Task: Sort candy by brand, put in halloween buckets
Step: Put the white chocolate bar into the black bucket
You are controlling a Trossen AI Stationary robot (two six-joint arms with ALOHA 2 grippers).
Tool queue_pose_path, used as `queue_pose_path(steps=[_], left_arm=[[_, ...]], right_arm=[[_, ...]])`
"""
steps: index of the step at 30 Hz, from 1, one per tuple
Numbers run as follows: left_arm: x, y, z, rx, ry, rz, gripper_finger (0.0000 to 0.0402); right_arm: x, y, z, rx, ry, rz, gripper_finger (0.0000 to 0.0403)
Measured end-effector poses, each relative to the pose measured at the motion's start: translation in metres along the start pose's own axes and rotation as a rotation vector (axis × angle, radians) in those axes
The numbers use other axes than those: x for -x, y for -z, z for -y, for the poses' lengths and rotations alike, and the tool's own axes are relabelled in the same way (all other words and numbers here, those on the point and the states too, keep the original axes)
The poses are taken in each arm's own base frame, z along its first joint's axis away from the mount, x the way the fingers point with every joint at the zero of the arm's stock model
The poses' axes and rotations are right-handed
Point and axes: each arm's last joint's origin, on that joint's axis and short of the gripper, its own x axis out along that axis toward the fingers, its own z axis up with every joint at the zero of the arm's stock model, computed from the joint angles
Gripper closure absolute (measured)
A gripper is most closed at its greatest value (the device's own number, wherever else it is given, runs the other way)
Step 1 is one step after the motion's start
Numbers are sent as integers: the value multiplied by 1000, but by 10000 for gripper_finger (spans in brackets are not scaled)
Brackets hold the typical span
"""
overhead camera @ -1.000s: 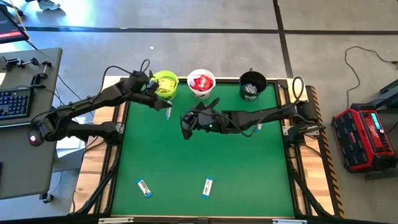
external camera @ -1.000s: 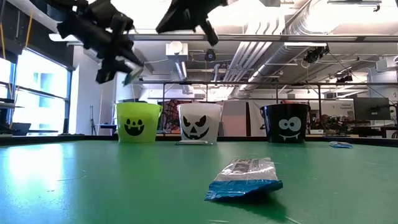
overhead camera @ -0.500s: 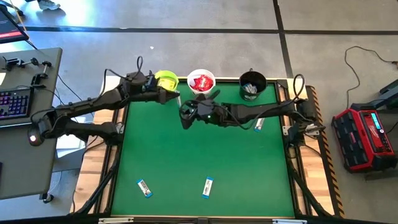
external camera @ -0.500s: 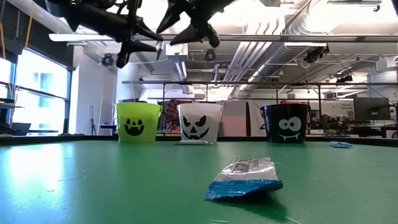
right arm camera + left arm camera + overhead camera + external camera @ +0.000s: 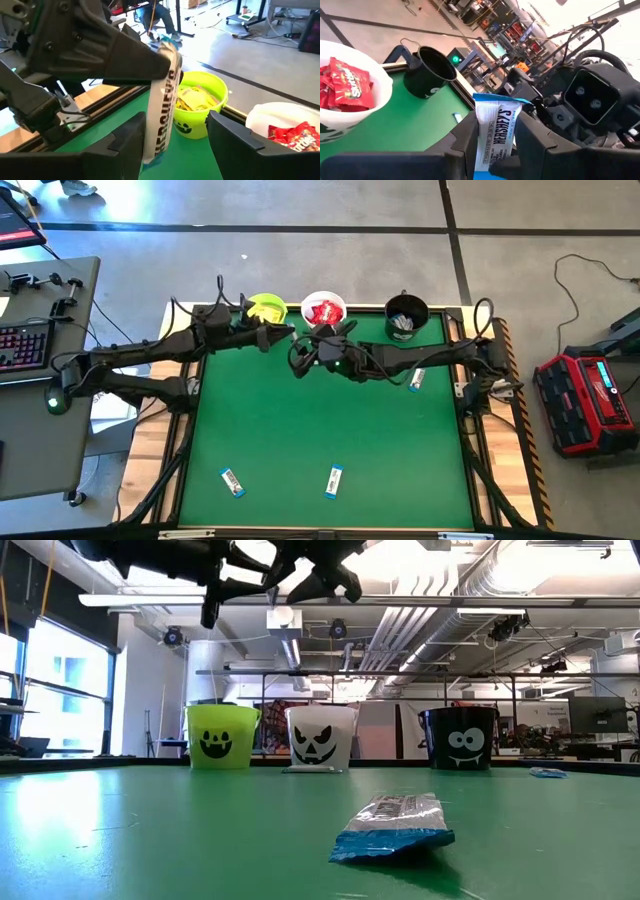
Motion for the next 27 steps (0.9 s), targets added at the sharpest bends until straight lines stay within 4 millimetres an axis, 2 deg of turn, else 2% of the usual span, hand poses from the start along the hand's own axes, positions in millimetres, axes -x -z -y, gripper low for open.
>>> queue_pose_path(steps=[3,6,16,23,27], left_arm=[[0,3,4,-10,9,1,309],[-1,5,7,-13,18,-7,309],[-1,8,10,-22,16,-8,310],[-1,8,10,-78,26,-9,280],[-1,7,11,-113,29,14,241]], right_arm=[[0,0,0,10,4,0,211],[-2,-1,2,4,-26,-12,236],[-3,-1,2,5,-55,-21,387],[-2,-2,3,-11,-63,-35,390],[4,-10,18,-46,-27,-78,397]])
